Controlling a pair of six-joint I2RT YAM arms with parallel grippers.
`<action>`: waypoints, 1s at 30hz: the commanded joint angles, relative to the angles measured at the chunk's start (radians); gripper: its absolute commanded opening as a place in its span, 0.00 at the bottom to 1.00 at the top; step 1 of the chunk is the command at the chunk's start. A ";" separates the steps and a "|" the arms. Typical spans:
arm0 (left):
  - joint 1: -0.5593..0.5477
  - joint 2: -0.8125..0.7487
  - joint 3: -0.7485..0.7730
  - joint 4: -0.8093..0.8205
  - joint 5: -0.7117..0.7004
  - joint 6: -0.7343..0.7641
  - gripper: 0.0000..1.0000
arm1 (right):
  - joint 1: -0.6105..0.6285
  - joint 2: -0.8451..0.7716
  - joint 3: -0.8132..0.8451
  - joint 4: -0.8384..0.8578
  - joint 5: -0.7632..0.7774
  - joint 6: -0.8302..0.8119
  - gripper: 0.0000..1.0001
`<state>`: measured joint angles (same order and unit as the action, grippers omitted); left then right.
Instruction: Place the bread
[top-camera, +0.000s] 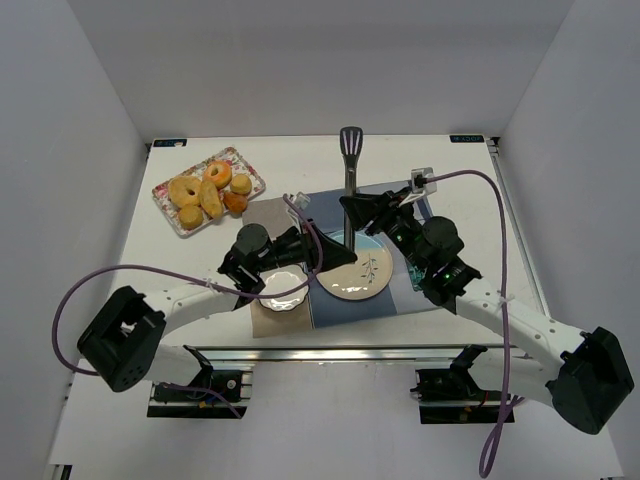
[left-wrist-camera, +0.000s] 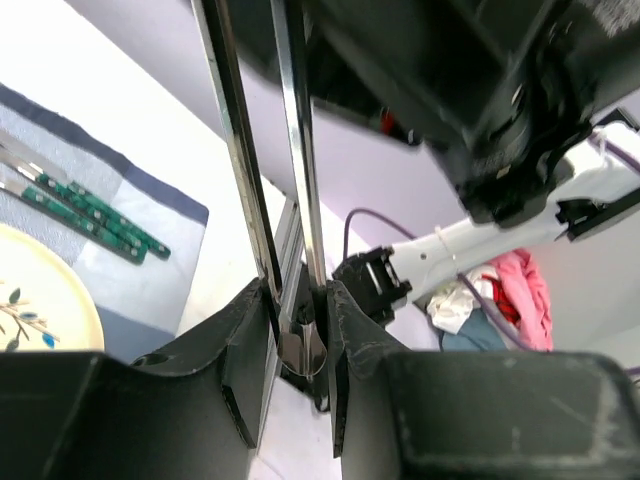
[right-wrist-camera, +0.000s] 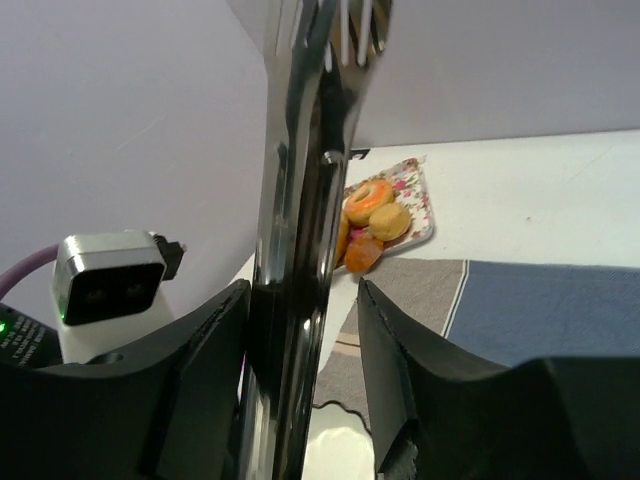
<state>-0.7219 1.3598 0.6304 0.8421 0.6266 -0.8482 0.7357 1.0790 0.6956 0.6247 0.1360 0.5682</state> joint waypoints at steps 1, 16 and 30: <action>-0.024 -0.067 -0.009 -0.092 0.038 0.070 0.27 | -0.006 -0.013 0.062 -0.033 0.044 -0.142 0.52; -0.028 -0.130 0.074 -0.285 -0.001 0.236 0.96 | -0.006 -0.062 0.015 -0.057 -0.027 -0.029 0.03; -0.027 -0.002 0.232 -0.326 -0.065 0.357 0.98 | -0.004 -0.126 -0.071 0.026 -0.007 0.162 0.05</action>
<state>-0.7456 1.3636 0.8055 0.5526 0.5896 -0.5491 0.7307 0.9783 0.6231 0.5785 0.1055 0.7017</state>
